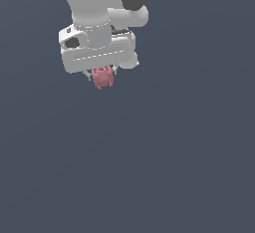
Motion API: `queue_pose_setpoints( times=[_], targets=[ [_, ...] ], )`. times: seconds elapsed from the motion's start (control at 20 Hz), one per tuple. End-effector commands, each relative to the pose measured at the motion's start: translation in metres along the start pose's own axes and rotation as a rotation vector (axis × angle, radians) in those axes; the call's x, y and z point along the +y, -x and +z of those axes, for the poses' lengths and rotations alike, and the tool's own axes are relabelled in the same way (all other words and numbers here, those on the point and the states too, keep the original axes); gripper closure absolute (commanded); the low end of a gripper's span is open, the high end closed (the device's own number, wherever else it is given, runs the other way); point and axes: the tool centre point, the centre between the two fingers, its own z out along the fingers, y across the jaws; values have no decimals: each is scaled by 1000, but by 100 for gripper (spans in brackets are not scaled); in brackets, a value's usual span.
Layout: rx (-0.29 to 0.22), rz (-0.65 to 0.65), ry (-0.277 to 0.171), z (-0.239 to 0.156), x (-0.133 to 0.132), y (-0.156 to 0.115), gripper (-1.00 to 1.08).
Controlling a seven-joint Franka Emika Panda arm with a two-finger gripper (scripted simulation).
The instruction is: Pick up the object and move it to a goal position.
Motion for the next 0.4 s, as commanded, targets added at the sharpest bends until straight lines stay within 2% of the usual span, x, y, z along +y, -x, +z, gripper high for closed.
queue_pose_setpoints(
  times=[0.0, 0.35],
  targets=[
    [-1, 0, 0, -6, 2, 0, 108],
    [-1, 0, 0, -5, 2, -1, 108]
  ],
)
